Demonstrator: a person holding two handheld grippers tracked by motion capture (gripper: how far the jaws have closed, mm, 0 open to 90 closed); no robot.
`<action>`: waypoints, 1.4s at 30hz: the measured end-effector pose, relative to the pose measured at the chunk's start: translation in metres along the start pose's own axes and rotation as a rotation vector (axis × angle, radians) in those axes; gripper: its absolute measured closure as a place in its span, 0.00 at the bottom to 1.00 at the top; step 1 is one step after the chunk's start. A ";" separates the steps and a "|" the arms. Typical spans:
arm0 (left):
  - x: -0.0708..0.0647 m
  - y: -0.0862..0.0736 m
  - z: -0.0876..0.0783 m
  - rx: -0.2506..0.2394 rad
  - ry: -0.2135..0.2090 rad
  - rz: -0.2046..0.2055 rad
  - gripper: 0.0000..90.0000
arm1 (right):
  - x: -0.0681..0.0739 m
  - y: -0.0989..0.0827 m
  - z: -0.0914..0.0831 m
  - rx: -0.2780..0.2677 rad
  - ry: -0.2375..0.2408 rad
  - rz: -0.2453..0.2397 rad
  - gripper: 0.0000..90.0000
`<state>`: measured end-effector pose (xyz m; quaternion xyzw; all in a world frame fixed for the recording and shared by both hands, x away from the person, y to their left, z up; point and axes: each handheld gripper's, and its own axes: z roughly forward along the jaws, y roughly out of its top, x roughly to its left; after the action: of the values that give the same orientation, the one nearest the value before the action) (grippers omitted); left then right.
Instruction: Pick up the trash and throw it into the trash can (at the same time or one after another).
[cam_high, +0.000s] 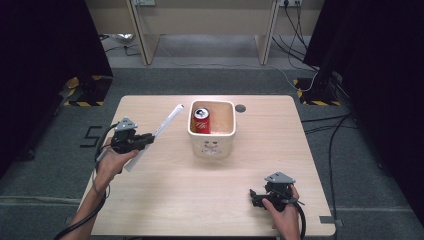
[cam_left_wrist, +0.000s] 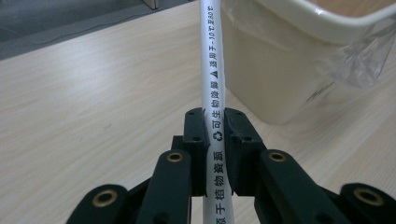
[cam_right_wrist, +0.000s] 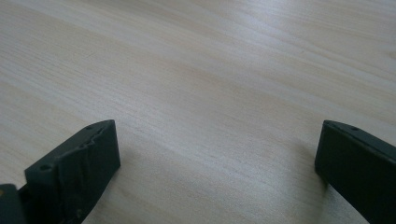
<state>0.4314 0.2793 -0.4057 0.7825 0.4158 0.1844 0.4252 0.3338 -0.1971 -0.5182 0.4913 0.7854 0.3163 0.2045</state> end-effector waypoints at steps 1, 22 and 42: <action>-0.001 0.003 -0.001 -0.006 -0.004 0.002 0.88 | 0.000 0.000 0.000 -0.002 -0.001 0.000 0.00; -0.030 0.064 0.005 -0.073 -0.095 0.076 0.88 | 0.000 0.000 0.000 -0.003 0.001 -0.002 0.00; -0.069 0.102 0.044 -0.069 -0.185 0.117 0.88 | 0.000 0.000 0.000 -0.002 0.000 -0.001 0.00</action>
<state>0.4693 0.1711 -0.3424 0.8039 0.3220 0.1501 0.4770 0.3341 -0.1971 -0.5183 0.4908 0.7852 0.3170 0.2052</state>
